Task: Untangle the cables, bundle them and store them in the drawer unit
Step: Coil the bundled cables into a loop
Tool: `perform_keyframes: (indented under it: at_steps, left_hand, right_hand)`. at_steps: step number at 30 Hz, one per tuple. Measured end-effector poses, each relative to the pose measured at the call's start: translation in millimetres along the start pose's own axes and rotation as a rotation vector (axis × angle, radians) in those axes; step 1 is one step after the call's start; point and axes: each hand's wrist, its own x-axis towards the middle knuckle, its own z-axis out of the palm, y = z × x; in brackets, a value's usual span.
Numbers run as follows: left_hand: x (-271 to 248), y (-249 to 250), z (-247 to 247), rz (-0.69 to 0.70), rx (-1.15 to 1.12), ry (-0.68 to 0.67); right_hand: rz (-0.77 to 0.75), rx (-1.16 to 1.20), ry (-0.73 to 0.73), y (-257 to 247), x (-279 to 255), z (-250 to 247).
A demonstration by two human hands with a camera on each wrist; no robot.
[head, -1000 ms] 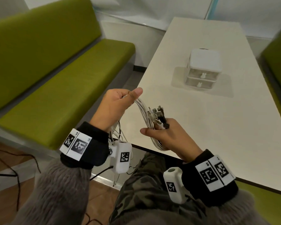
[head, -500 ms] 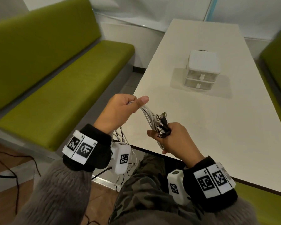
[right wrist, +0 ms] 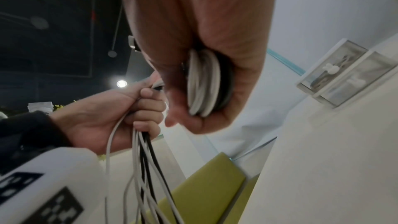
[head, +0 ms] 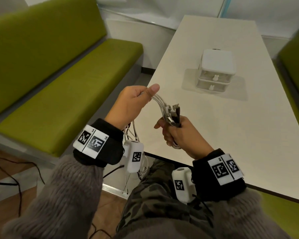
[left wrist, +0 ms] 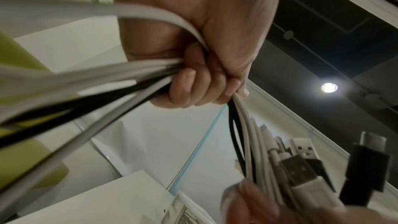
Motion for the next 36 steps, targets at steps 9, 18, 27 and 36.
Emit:
perform_keyframes:
  at_steps: [9, 18, 27, 36]
  left_hand:
    - [-6, -7, 6, -0.089, -0.069, -0.020]
    - [-34, -6, 40, 0.363, 0.495, -0.147]
    - [-27, -26, 56, 0.267, 0.150, -0.276]
    - [-50, -76, 67, 0.171, 0.197, -0.233]
  right_hand:
    - [0.012, 0.161, 0.037, 4, -7, 3]
    - [0.057, 0.062, 0.041, -6, -22, -11]
    - [0.120, 0.307, 0.081, -11, -53, -43]
    - [0.102, 0.449, 0.156, -16, -72, -57]
